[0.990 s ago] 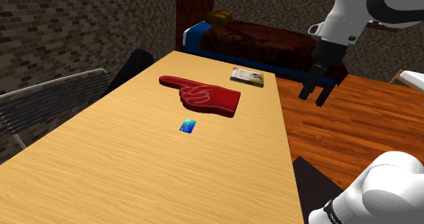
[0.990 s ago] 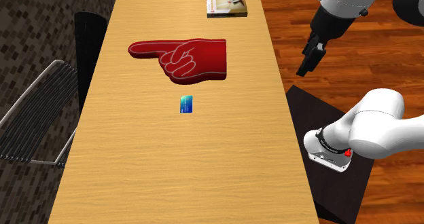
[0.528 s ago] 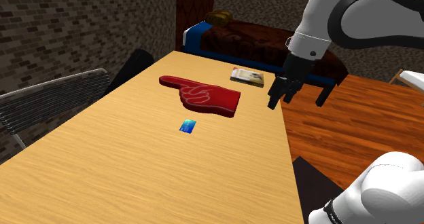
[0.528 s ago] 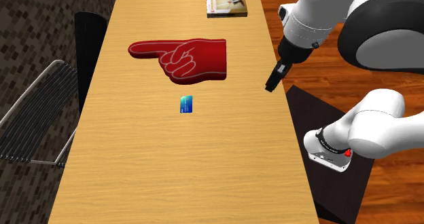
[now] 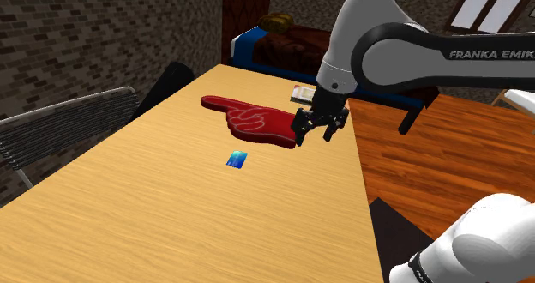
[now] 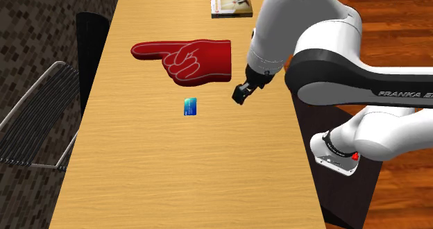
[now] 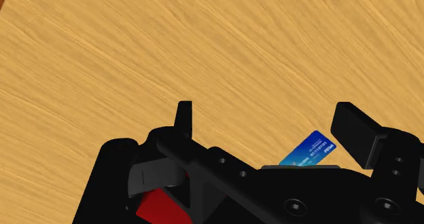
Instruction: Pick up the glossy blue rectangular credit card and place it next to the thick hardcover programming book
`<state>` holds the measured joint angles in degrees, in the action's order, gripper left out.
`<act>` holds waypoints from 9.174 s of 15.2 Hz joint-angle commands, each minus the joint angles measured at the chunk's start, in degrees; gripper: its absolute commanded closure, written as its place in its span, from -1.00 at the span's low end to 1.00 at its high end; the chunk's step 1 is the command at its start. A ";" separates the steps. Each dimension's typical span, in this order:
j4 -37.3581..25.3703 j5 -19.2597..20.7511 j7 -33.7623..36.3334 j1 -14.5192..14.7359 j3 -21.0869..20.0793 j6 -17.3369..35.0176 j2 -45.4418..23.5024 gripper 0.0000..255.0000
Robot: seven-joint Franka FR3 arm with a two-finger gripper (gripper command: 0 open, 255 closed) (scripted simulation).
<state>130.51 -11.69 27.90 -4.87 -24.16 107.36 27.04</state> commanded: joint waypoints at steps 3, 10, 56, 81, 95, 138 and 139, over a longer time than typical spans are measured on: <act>-3.82 3.40 11.60 -2.78 -5.81 5.78 -8.92 -1.00; -13.97 16.90 34.18 -5.73 -12.57 11.19 -27.27 -1.00; -38.83 35.60 59.73 2.78 -6.56 6.11 -53.89 1.00; -29.77 28.10 37.55 -14.56 -2.83 8.88 -42.02 1.00; -33.67 26.43 19.97 -25.50 2.95 10.44 -44.67 1.00; -46.84 28.11 5.89 -33.70 8.83 15.87 -61.70 -1.00; -46.84 28.11 5.89 -33.70 8.83 15.87 -61.70 -1.00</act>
<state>83.66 16.41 33.79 -38.57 -15.33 123.23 -34.66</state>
